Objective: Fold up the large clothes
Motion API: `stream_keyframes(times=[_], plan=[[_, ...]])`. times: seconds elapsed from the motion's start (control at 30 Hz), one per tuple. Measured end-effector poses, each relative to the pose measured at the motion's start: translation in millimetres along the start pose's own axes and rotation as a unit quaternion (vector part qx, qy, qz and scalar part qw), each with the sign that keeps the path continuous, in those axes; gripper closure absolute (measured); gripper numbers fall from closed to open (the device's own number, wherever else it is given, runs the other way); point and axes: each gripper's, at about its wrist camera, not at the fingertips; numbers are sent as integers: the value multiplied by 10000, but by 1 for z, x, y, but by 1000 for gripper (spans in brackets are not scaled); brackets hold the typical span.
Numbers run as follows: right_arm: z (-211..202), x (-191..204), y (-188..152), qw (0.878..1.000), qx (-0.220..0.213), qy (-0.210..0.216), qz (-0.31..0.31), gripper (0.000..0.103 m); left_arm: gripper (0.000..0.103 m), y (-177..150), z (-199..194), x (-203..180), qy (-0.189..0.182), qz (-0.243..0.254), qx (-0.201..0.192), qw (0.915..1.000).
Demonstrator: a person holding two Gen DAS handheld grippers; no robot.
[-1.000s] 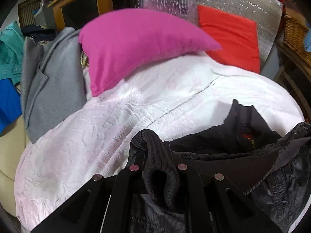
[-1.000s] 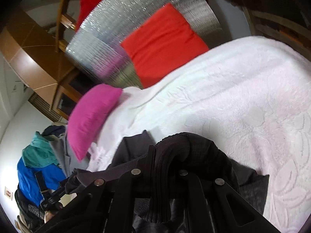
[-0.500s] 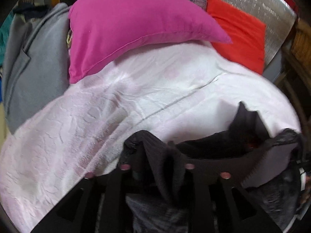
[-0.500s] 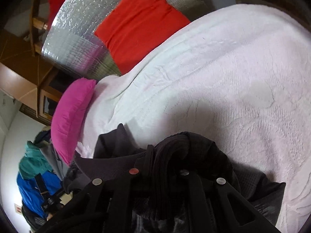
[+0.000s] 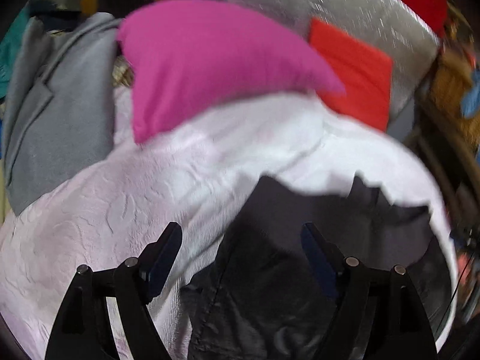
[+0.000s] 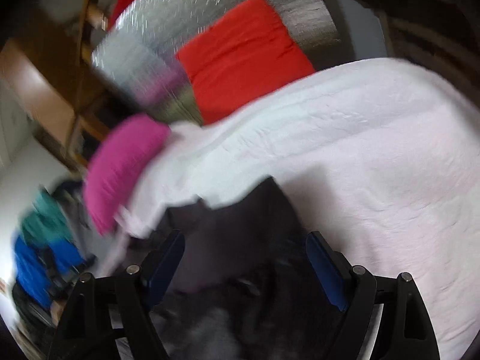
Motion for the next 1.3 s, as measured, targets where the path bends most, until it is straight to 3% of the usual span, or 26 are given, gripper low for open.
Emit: stream_keyframes(times=[0.13,0.23,0.27,0.3,0.33,0.37,0.43,0.53,0.63,0.73,0.8,0.83,0.87,0.93,1.03,1.1,1.17,1.2,1.23,1.3], plan=[[22,-7,0,9984,293,-384,-300,19,21,1,27,-14,-52,267,215,9994],[37,-4,8,9970,410,-478,-450,20,22,6,42,-24,114,448,374,9982],[43,-3,9,9963,512,-481,-493,31,26,7,47,-28,205,524,426,9975],[51,-1,10,9944,674,-579,-563,46,46,6,52,-32,365,617,439,9965],[54,0,9,9926,744,-754,-598,73,56,7,58,-35,579,642,530,9948],[55,0,9,9915,808,-788,-641,81,66,8,61,-33,663,619,596,9941],[46,9,8,9888,686,-1003,-871,85,76,10,62,-31,607,559,577,9949],[24,7,15,9889,187,-1219,-828,87,80,14,62,-26,723,426,419,9956],[54,-24,15,9901,526,-1269,-275,87,79,11,82,-19,904,266,497,9943],[58,-29,8,9928,340,-1146,25,84,74,13,82,-16,891,132,474,9948],[52,-33,9,9941,363,-1002,204,73,60,12,75,-19,935,186,387,9947],[50,-33,9,9948,354,-929,216,61,56,11,69,-21,906,218,281,9953],[44,-31,8,9954,305,-886,192,50,56,10,62,-22,892,237,192,9955],[37,-29,5,9961,194,-852,142,40,53,9,51,-27,917,227,63,9955],[36,-23,9,9967,159,-787,84,36,41,8,43,-40,936,429,-113,9946],[43,-15,14,9957,186,-904,-31,36,40,9,53,-47,1027,620,12,9928],[55,-11,18,9948,379,-928,-155,36,41,11,72,-49,1246,688,285,9894],[62,-8,20,9941,502,-931,-261,46,55,11,79,-48,1215,653,365,9898],[68,-5,21,9916,568,-1104,-351,84,63,10,82,-46,1207,620,388,9900],[65,0,20,9890,439,-1344,-433,85,68,12,84,-43,1322,515,338,9893]])
Point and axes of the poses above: each gripper's, at about its wrist camera, not at the fingertips, and z roughly the way its jaws point, x to its left, y to its top, and after that the axes turned 13 degrees about x, right-handed
